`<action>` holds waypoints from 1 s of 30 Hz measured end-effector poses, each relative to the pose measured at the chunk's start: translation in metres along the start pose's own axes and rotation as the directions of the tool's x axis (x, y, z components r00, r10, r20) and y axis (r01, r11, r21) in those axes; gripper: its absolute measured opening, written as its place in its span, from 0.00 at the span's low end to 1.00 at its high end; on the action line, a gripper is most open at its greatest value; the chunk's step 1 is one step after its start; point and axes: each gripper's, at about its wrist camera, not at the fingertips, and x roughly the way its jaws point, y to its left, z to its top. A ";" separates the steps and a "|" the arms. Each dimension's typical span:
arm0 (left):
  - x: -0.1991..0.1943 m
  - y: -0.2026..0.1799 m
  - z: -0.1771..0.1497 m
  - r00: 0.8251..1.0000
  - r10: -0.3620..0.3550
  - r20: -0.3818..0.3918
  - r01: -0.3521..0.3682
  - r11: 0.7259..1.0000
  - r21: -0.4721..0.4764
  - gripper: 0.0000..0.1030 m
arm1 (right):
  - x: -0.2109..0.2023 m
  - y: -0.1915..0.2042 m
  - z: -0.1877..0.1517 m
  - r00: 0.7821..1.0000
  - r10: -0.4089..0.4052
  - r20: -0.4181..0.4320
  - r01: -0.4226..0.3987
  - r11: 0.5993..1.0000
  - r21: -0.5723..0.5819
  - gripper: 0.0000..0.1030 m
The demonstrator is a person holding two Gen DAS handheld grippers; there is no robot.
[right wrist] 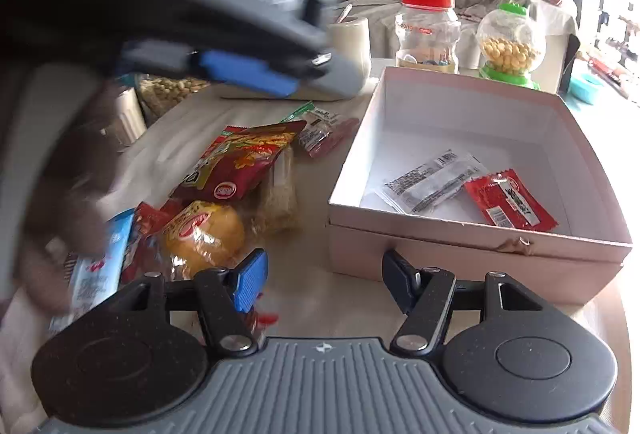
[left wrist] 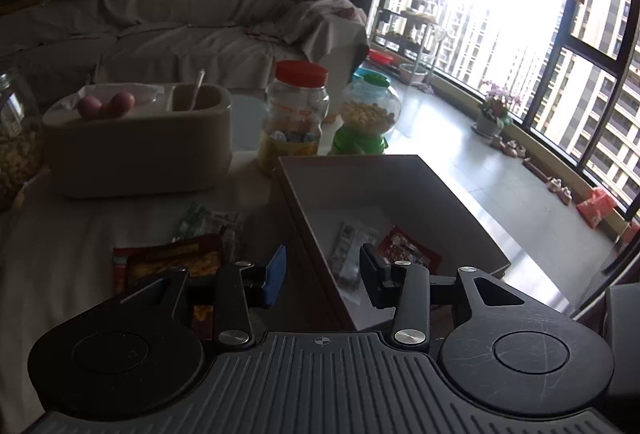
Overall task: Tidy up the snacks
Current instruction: 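Grasp the blue snack packet with the left tool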
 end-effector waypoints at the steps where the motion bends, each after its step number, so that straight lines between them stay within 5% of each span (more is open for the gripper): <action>1: -0.008 0.005 -0.004 1.000 0.000 -0.001 0.000 1.000 -0.008 0.44 | 0.000 0.005 -0.001 1.000 0.005 -0.002 -0.005 1.000 -0.003 0.62; 5: -0.041 0.032 -0.026 1.000 0.014 -0.001 -0.014 0.999 -0.048 0.44 | -0.009 0.030 -0.010 1.000 -0.011 -0.003 0.011 0.998 -0.068 0.65; 10: -0.096 0.074 -0.075 0.996 0.088 -0.032 -0.092 0.987 -0.133 0.44 | -0.035 0.059 -0.019 0.999 -0.021 0.025 0.023 0.996 -0.084 0.84; 17: -0.136 0.134 -0.148 0.974 0.190 -0.121 -0.220 0.917 -0.332 0.44 | -0.038 0.102 -0.015 0.992 0.109 -0.057 -0.114 0.990 -0.085 0.84; 24: -0.142 0.141 -0.163 0.986 0.132 -0.103 -0.163 0.899 -0.407 0.44 | -0.018 0.134 -0.031 0.995 -0.045 -0.084 0.028 0.980 -0.195 0.82; 30: -0.127 0.134 -0.162 0.997 0.042 -0.064 -0.066 0.893 -0.445 0.44 | -0.022 0.123 -0.035 0.995 -0.054 -0.080 0.042 0.988 -0.149 0.82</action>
